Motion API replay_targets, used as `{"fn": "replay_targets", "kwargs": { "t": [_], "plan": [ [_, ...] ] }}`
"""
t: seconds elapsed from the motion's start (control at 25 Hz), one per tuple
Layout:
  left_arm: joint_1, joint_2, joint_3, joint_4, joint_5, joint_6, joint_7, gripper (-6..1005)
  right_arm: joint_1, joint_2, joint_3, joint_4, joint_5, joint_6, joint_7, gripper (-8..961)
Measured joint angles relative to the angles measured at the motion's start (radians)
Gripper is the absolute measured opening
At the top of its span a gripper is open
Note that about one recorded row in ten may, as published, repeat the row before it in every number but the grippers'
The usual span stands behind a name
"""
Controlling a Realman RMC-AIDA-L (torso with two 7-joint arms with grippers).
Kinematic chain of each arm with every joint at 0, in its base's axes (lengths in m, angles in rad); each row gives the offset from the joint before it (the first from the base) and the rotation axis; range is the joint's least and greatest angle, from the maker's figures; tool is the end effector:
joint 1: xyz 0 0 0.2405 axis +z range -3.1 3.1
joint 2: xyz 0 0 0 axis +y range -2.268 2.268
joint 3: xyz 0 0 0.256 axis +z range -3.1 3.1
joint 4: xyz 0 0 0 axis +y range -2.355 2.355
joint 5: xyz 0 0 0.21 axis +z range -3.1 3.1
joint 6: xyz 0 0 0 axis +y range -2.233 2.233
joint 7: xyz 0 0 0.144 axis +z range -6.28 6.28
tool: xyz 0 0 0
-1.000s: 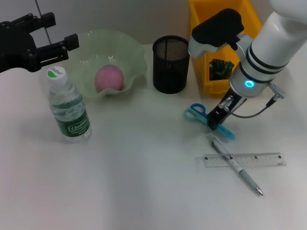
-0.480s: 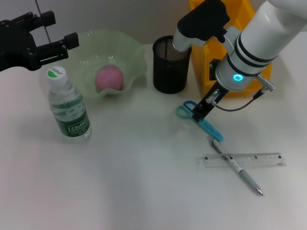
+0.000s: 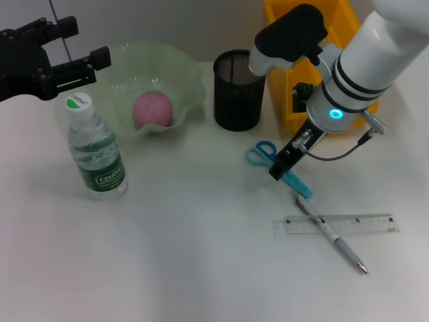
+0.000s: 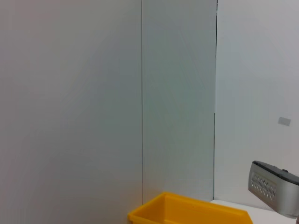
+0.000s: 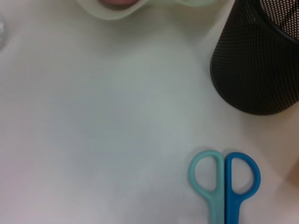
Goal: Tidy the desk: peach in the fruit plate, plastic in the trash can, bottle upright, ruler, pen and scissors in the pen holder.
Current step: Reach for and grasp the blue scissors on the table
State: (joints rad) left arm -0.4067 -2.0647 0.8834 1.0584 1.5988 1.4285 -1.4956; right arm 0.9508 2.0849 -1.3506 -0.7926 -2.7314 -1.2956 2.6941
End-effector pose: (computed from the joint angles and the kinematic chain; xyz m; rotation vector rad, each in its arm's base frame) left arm -0.2116 0.3569 0.0781 -2.4356 -0.3324 -0.8600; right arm 0.1740 0.4127 -0.0461 -2.4414 1.0214 -0.6300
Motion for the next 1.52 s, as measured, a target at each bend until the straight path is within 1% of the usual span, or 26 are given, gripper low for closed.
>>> {"fn": "replay_targets", "kwargs": {
  "t": [0.32, 0.84, 1.16, 1.52],
  "plan": [
    [0.002, 0.000, -0.002, 0.000, -0.001, 0.007, -0.001, 806, 0.008, -0.001, 0.001, 0.054, -0.004, 0.047, 0.012, 500],
    [0.002, 0.001, -0.005, 0.000, -0.001, 0.007, 0.001, 806, 0.009, 0.001, 0.005, 0.081, 0.001, 0.073, 0.019, 494],
    [0.002, 0.002, -0.005, 0.000, -0.001, 0.007, 0.003, 806, 0.013, 0.001, 0.005, 0.090, 0.003, 0.081, 0.021, 413],
    [0.002, 0.002, -0.004, 0.000, 0.000, 0.007, 0.003, 806, 0.013, 0.001, 0.008, 0.100, 0.004, 0.085, 0.023, 412]
  ]
}}
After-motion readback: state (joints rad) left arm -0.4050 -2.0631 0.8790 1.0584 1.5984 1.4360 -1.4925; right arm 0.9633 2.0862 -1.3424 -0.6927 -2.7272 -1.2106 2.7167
